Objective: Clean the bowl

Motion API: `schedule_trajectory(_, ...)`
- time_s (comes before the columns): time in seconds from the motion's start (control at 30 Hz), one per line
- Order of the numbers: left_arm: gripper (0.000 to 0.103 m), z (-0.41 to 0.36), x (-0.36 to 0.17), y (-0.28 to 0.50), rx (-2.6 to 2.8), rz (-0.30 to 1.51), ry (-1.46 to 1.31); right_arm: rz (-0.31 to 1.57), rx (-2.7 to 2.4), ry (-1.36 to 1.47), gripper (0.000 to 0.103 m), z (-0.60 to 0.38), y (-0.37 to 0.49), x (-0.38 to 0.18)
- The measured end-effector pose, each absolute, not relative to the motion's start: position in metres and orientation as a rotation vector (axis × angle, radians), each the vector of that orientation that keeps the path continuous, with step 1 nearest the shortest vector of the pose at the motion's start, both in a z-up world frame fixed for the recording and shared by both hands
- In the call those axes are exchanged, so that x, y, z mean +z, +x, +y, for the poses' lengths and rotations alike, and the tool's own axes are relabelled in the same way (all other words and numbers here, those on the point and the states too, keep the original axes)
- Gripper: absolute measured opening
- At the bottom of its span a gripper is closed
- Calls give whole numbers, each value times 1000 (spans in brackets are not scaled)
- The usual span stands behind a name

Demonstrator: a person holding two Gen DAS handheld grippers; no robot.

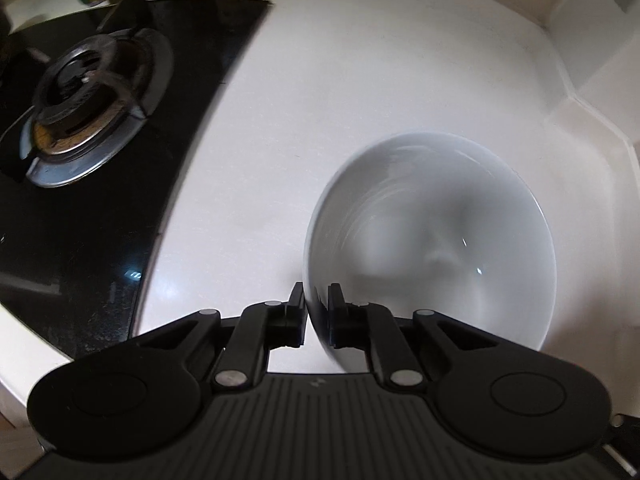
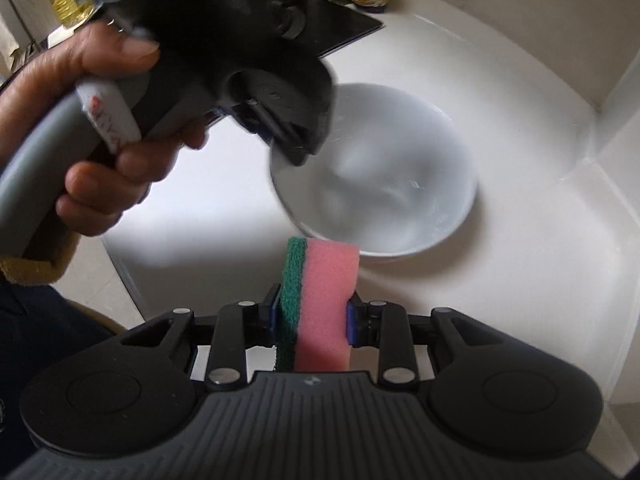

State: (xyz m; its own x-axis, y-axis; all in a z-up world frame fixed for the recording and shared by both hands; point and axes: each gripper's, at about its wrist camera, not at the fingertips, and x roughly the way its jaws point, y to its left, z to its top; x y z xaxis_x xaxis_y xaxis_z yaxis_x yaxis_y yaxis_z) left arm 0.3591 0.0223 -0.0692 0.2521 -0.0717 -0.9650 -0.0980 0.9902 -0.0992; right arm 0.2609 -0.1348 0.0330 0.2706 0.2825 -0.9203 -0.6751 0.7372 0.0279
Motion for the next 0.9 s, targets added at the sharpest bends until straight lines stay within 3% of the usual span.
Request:
schedule_trajectory(0.1, 14, 31, -69, 365, -79, 1363, -143, 1150, 598, -440, 26, -150, 279, 36)
schedule_trajectory(0.17, 10, 43, -66, 373, -110, 1375, -166, 1154, 517, -526, 26, -158, 296, 36)
schedule_trajectory(0.37, 6, 31, -53, 372, -74, 1222, -20, 1134, 467, -576, 26, -147, 340, 38)
schedule_trajectory(0.57, 7, 12, -54, 345, 40, 1125, 51, 1105, 476, -710, 26, -121, 317, 39)
schedule_trajectory(0.9, 10, 8, -53, 330, 82, 1130, 3, 1130, 630, -570, 26, -96, 275, 35)
